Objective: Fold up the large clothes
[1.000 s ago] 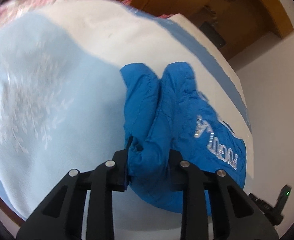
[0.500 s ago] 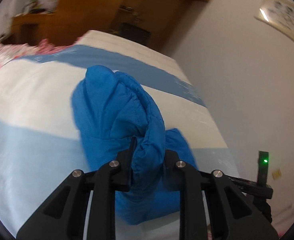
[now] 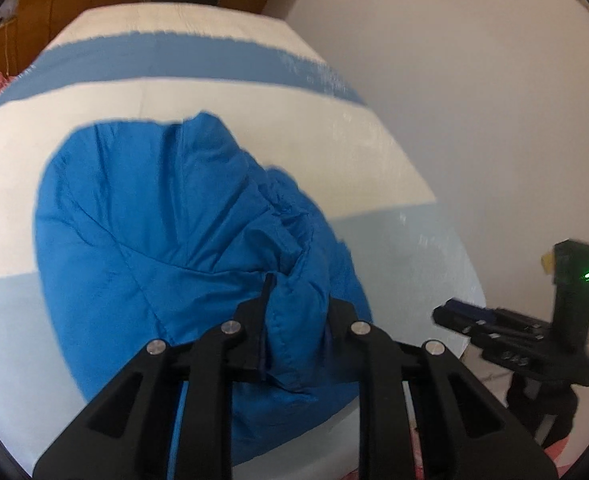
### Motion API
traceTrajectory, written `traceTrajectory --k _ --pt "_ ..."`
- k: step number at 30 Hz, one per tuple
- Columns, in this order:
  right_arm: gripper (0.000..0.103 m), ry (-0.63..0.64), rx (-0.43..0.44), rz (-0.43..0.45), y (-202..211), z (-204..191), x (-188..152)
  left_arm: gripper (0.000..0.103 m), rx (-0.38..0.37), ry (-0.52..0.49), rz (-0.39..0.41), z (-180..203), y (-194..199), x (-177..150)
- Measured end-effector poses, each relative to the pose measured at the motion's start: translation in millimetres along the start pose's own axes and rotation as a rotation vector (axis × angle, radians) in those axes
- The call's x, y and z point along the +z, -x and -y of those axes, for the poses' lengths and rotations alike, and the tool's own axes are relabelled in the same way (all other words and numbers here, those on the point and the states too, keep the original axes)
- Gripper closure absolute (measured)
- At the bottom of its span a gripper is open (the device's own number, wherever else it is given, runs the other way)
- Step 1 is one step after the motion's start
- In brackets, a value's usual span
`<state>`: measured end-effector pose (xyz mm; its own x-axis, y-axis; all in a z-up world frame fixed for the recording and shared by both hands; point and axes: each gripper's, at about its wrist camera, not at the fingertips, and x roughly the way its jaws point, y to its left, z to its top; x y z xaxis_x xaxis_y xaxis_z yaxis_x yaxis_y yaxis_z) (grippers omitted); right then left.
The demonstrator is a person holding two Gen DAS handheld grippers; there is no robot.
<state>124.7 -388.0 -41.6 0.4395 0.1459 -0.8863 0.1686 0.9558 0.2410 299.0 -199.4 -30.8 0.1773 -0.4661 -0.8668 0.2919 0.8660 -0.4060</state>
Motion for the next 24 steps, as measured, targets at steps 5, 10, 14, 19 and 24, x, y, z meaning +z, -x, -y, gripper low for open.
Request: traceTrajectory --k 5,10,14,19,24 --pt "0.065 -0.004 0.002 -0.019 -6 2 1 0.085 -0.007 0.003 -0.083 -6 -38 -7" --pt "0.065 0.017 0.008 -0.039 -16 -3 4 0.085 -0.001 0.018 -0.114 -13 -55 -23" --pt "0.065 0.033 0.015 -0.053 -22 -9 5 0.083 0.015 0.006 -0.113 -11 -64 -23" --pt "0.061 0.060 0.013 -0.045 -18 -19 8 0.081 -0.001 0.022 -0.117 -6 -59 -19" --pt "0.055 0.109 0.021 -0.018 -10 -31 22 0.060 -0.066 0.025 -0.108 1 -31 -16"
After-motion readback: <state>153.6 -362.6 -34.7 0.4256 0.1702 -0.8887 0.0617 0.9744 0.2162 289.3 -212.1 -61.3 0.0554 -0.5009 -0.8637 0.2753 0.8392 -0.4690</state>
